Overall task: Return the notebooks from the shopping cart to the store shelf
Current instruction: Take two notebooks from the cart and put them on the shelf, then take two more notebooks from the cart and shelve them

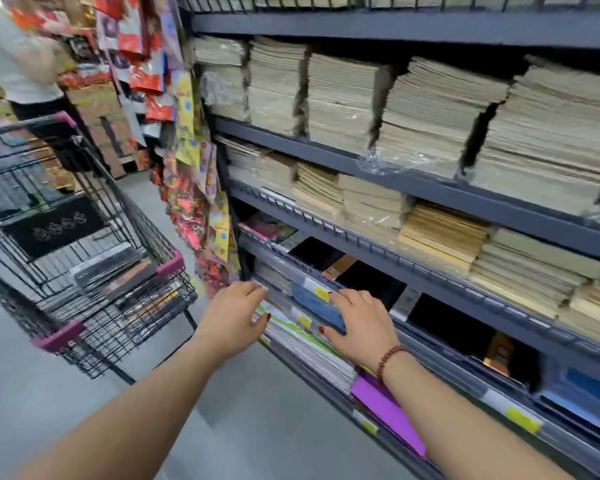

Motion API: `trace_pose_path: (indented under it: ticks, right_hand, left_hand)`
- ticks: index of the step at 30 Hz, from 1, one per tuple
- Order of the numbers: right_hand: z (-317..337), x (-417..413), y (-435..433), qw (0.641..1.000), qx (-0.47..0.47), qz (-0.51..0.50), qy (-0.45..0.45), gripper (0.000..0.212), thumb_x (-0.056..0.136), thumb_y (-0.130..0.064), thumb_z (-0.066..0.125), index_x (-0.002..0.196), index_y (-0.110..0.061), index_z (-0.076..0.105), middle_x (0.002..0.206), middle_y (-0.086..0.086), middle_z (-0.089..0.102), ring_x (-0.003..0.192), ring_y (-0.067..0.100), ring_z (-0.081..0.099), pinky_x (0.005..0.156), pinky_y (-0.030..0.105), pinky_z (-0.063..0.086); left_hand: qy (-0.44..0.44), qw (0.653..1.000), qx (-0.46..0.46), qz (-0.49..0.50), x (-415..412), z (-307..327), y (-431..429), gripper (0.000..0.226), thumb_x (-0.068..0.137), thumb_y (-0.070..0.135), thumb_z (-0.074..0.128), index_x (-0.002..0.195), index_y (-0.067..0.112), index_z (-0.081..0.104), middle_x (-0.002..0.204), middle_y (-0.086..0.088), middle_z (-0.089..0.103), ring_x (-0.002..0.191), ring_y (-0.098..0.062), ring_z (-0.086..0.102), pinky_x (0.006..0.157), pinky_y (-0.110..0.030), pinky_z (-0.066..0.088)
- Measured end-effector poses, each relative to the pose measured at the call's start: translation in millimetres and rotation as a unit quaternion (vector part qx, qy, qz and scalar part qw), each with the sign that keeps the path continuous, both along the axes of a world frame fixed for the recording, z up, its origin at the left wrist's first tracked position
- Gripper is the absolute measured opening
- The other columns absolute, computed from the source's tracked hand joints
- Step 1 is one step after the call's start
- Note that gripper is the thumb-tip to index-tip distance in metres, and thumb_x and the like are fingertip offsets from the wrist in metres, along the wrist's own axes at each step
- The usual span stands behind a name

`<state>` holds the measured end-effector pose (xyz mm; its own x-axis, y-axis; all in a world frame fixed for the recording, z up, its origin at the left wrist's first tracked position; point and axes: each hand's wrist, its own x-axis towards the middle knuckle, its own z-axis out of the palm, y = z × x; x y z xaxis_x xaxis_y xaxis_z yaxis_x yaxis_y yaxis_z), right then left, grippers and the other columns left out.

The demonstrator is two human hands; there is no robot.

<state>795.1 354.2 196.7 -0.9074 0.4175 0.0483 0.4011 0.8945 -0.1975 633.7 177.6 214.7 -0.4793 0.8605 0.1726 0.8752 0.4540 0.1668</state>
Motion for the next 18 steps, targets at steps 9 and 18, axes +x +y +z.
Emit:
trace_pose_path:
  ticks: [9, 18]
  right_hand:
    - [42.8, -137.2, -135.3, 0.993, 0.048, 0.112, 0.006, 0.048, 0.086, -0.052, 0.049, 0.122, -0.021, 0.051, 0.124, 0.001, 0.052, 0.120, 0.025, 0.042, 0.095, 0.038, 0.035]
    - [54.7, -250.5, -249.3, 0.988, 0.057, 0.142, -0.002, 0.050, 0.087, -0.051, 0.050, 0.126, -0.021, 0.048, 0.126, 0.004, 0.052, 0.122, 0.027, 0.042, 0.100, 0.039, 0.035]
  left_hand:
    - [0.039, 0.991, 0.017, 0.124, -102.7, 45.9, -171.2, 0.039, 0.079, 0.029, 0.055, 0.111, 0.009, 0.065, 0.113, -0.012, 0.065, 0.106, -0.034, 0.058, 0.091, -0.043, 0.048]
    - [0.017, 0.985, 0.025, 0.172, -193.8, 47.9, -298.3, 0.039, 0.085, 0.031, 0.055, 0.122, 0.018, 0.058, 0.121, -0.002, 0.060, 0.112, -0.022, 0.052, 0.093, -0.035, 0.046]
